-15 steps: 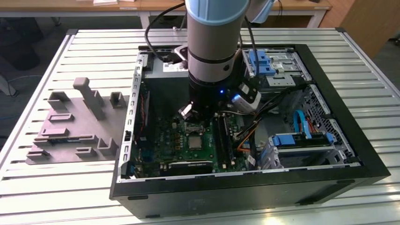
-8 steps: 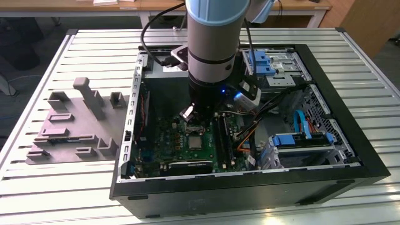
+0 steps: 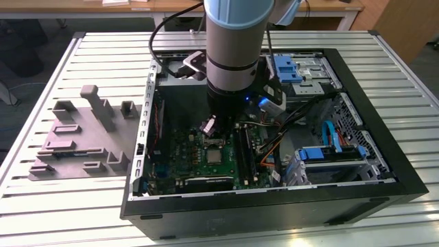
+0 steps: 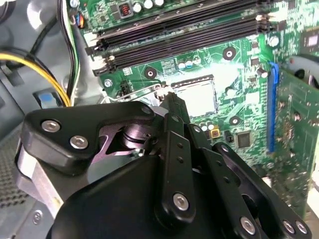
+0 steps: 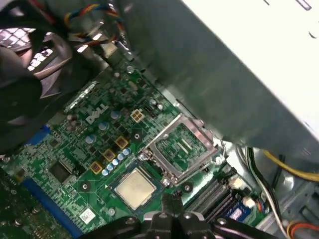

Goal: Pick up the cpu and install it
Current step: 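Close the cpu cover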

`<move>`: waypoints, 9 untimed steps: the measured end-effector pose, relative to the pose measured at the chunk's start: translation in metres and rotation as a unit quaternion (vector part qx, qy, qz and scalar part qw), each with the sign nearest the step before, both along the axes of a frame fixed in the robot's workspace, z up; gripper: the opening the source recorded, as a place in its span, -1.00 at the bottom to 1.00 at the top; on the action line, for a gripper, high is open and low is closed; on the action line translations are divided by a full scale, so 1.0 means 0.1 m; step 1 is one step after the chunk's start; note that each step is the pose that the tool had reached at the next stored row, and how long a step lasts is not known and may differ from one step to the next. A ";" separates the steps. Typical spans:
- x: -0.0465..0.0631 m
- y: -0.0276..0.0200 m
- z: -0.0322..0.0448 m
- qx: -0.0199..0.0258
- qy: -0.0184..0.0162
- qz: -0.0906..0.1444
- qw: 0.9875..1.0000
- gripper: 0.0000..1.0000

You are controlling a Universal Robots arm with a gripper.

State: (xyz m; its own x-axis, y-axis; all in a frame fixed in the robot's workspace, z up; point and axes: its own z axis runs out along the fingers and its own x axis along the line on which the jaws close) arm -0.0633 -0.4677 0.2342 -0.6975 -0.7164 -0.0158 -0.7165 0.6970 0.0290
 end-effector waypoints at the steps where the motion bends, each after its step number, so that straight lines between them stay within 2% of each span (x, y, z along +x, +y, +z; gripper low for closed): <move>1: 0.00 0.000 -0.002 0.005 0.000 0.004 1.000 -0.79; 4: 0.01 0.001 -0.001 0.033 0.000 0.007 0.999 -0.79; 7: 0.04 0.000 -0.001 0.060 0.000 0.007 0.998 -0.79; 8: 0.05 0.000 -0.003 0.067 0.000 0.007 0.998 -0.79; 9: 0.06 0.000 -0.007 0.071 0.000 0.007 0.997 -0.79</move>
State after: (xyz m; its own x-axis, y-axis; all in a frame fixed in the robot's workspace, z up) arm -0.0569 -0.4676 0.2335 -0.6871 -0.7169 -0.1180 -0.7265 0.6756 0.1257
